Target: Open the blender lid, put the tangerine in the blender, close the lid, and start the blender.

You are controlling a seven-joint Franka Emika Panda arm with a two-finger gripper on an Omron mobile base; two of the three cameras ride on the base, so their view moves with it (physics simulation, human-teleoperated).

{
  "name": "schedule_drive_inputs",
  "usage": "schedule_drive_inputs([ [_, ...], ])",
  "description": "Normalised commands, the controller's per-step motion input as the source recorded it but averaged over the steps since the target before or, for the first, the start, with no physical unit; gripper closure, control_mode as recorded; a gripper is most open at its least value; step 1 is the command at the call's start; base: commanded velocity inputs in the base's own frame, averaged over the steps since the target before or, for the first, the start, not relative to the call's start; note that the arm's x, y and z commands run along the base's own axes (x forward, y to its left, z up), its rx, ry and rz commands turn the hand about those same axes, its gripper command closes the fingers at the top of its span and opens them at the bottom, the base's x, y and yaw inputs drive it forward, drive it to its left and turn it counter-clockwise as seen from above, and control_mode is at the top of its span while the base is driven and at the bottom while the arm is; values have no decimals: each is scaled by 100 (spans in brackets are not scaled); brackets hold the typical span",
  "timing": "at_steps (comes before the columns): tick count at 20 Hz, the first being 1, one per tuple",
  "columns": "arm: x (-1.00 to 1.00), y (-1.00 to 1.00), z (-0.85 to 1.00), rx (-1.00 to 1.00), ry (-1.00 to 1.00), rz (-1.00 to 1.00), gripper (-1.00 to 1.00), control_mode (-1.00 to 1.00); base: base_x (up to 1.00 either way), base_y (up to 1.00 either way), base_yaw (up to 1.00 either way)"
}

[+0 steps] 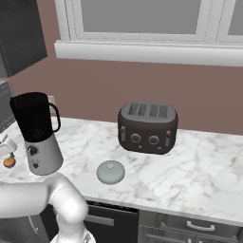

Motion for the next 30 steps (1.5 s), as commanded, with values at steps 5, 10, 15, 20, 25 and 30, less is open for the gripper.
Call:
schedule_drive_inputs([
  [5, 0, -9, -7, 0, -1, 0, -100, -100, 0, 0, 0],
  [10, 0, -6, -1, 0, -2, 0, -100, -100, 0, 0, 0],
  [15, -13, -17, -5, 0, -3, -2, -100, -100, 0, 0, 0],
  [20, -9, -17, -3, 0, -1, -2, -100, -100, 0, 0, 0],
  [25, -1, -13, -10, 0, 0, -1, -100, -100, 0, 0, 0],
  [30, 0, -9, -26, 0, 0, -1, -100, -100, 0, 0, 0],
])
